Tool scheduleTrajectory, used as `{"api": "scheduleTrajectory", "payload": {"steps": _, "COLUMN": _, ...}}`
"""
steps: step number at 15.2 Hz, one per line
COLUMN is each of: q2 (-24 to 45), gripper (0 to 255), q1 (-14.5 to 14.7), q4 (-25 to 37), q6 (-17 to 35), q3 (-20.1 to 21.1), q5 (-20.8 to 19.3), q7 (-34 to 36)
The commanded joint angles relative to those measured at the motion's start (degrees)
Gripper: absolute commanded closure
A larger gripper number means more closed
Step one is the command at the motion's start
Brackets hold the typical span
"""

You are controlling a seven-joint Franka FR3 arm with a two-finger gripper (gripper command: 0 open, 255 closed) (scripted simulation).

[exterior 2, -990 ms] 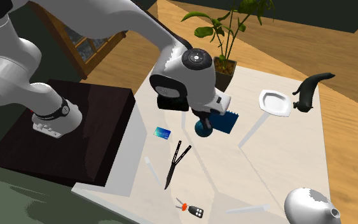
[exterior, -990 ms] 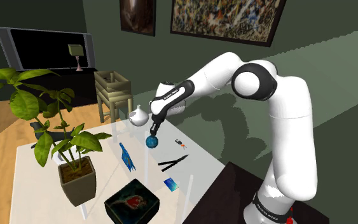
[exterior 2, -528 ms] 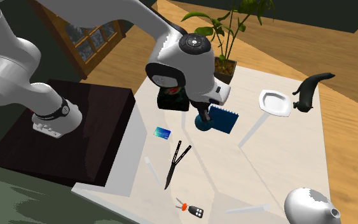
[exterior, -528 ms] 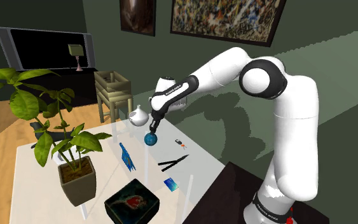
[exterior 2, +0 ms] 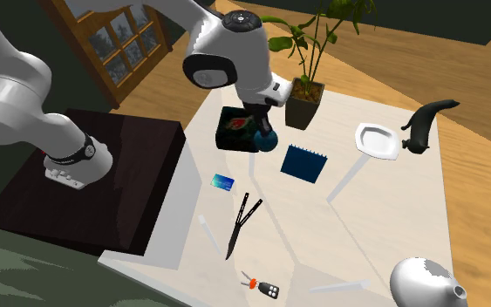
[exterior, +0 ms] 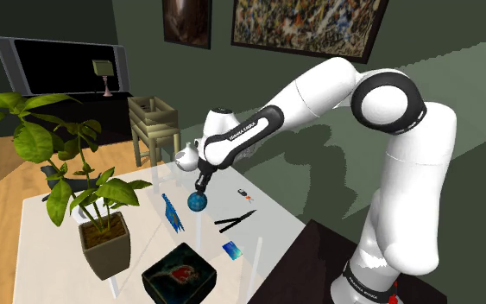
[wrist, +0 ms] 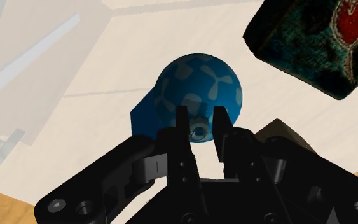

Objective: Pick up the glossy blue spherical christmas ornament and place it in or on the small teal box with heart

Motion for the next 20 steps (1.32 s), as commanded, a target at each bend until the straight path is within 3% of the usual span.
{"api": "scheduleTrajectory", "payload": {"steps": 1, "q2": -1.9, "gripper": 255, "q1": 1.8, "q4": -1.6, "q6": -0.1, "q3": 0.5, "q5": -1.3, "q7": 3.4}}
{"api": "scheduleTrajectory", "payload": {"steps": 15, "q2": -9.5, "gripper": 255, "q1": 13.6, "q4": -6.9, "q6": -2.3, "q3": 8.0, "q5": -9.0, "q7": 28.4}}
{"api": "scheduleTrajectory", "payload": {"steps": 20, "q2": -7.0, "gripper": 255, "q1": 13.6, "q4": -8.1, "q6": 1.5, "q3": 7.9, "q5": -9.5, "q7": 28.8}}
